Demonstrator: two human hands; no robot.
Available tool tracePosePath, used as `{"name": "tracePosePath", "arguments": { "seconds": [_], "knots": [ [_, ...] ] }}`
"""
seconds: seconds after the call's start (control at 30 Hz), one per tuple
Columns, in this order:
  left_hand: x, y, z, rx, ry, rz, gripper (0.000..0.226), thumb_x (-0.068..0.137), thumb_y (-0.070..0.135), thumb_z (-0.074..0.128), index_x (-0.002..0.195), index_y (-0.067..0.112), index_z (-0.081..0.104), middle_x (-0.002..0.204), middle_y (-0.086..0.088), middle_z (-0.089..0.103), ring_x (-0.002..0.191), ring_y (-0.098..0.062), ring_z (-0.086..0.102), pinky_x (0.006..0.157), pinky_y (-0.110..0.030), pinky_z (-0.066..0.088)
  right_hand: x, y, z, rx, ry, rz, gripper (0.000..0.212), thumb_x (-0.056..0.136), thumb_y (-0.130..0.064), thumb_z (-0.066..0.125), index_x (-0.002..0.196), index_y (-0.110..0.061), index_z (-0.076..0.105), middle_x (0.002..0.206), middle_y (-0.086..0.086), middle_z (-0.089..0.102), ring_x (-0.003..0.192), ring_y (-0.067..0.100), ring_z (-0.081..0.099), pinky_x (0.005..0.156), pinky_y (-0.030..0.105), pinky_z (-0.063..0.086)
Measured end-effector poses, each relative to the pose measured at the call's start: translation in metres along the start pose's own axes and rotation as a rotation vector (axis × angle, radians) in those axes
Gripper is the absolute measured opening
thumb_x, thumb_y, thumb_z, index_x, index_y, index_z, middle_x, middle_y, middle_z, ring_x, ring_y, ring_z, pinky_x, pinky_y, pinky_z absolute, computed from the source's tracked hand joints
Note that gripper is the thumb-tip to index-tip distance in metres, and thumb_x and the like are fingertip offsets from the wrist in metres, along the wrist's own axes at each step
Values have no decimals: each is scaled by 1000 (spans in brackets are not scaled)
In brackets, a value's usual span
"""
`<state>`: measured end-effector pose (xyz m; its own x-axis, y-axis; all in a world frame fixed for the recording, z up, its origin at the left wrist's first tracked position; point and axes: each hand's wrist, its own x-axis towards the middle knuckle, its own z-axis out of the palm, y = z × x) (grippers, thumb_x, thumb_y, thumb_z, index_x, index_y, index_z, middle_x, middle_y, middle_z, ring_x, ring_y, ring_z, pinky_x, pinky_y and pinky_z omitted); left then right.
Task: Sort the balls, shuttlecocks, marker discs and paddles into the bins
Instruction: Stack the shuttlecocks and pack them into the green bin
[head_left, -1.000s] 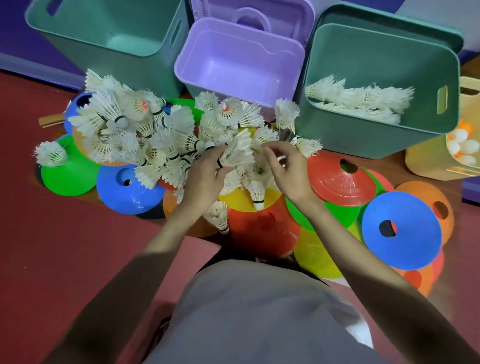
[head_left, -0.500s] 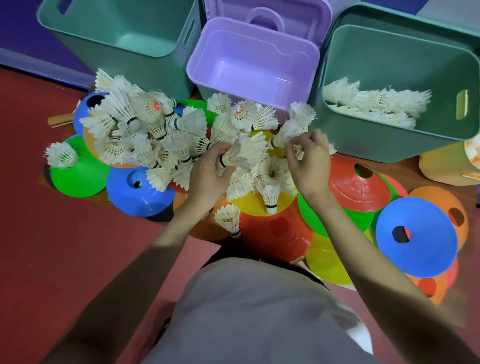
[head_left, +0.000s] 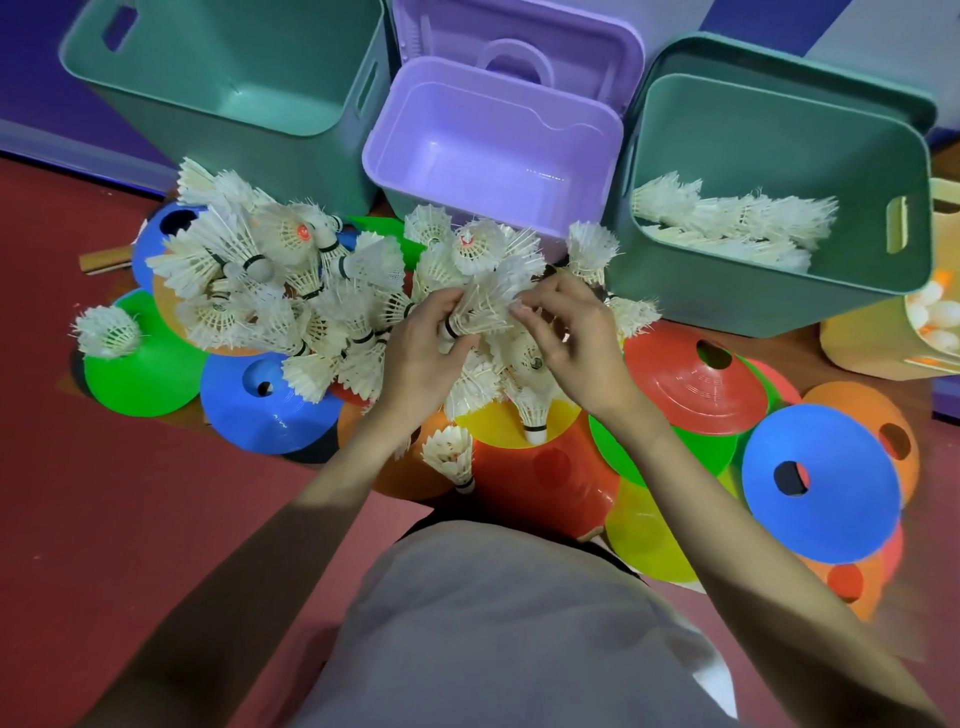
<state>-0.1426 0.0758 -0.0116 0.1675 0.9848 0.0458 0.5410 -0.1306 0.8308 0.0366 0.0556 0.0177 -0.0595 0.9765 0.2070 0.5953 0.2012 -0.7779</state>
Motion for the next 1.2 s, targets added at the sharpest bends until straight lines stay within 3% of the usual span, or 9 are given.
{"name": "tracePosePath", "arguments": {
  "seconds": [0.13, 0.27, 0.33, 0.43, 0.57, 0.73, 0.83, 1.03, 1.2],
  "knots": [
    [5, -5, -8, 27, 74, -30, 47, 82, 11, 74, 126, 4, 56, 112, 8, 60, 97, 6, 51, 84, 0, 38, 11, -3, -2, 25, -36, -19, 20, 92, -17, 62, 108, -8, 69, 94, 0, 55, 81, 10, 55, 75, 14, 41],
    [9, -8, -18, 14, 159, -55, 46, 82, 15, 75, 123, 4, 57, 110, 9, 60, 98, 2, 54, 83, -10, 43, 22, 0, 2, 79, 163, 68, 18, 96, -17, 55, 109, -10, 66, 96, -1, 58, 81, 9, 57, 72, 19, 44],
    [10, -12, -21, 5, 181, -62, 45, 82, 13, 75, 123, 5, 58, 108, 11, 59, 97, 6, 52, 82, -6, 42, 26, 10, 7, 58, 226, 186, 15, 93, -16, 55, 103, -10, 65, 92, -1, 59, 80, 14, 57, 71, 27, 46],
    [10, -16, -24, 5, 191, -84, 44, 83, 13, 74, 123, 7, 58, 108, 14, 58, 98, 8, 51, 82, -2, 39, 30, 35, 19, -121, 82, 405, 25, 86, -30, 65, 99, -8, 64, 91, 8, 62, 85, 24, 58, 75, 37, 49],
    [9, -19, -25, -2, 201, -102, 43, 82, 13, 74, 122, 8, 59, 108, 14, 59, 98, 4, 54, 83, -3, 40, 32, 48, 33, -199, -98, 514, 41, 82, -42, 70, 99, -6, 69, 98, 10, 68, 94, 25, 59, 79, 32, 46],
    [6, -22, -23, 12, 173, -83, 45, 81, 11, 75, 123, 9, 59, 110, 14, 60, 101, 0, 57, 88, -19, 46, 32, 34, 30, -39, -36, 473, 10, 87, -13, 67, 81, -5, 66, 85, 9, 68, 71, 14, 53, 63, 18, 38],
    [6, -23, -23, 27, 181, -92, 44, 80, 10, 75, 121, 9, 60, 108, 14, 60, 100, -3, 57, 84, -20, 47, 26, 24, 18, -12, 60, 402, 8, 89, -11, 61, 81, -8, 61, 71, -1, 57, 61, 9, 47, 61, 24, 35],
    [9, -23, -22, 40, 172, -86, 44, 80, 10, 75, 121, 9, 60, 114, -1, 67, 104, -10, 59, 86, -22, 45, 14, -3, -7, 45, 465, 167, 9, 94, -13, 57, 89, -6, 61, 82, 3, 56, 68, 16, 51, 62, 21, 39],
    [11, -17, -20, 49, 105, -39, 44, 82, 11, 75, 123, 8, 59, 116, -5, 66, 106, -15, 60, 91, -27, 48, 14, -6, -7, 12, 264, 77, 8, 93, -12, 60, 87, -9, 64, 81, -2, 56, 68, 9, 49, 63, 18, 37]
  ]
}}
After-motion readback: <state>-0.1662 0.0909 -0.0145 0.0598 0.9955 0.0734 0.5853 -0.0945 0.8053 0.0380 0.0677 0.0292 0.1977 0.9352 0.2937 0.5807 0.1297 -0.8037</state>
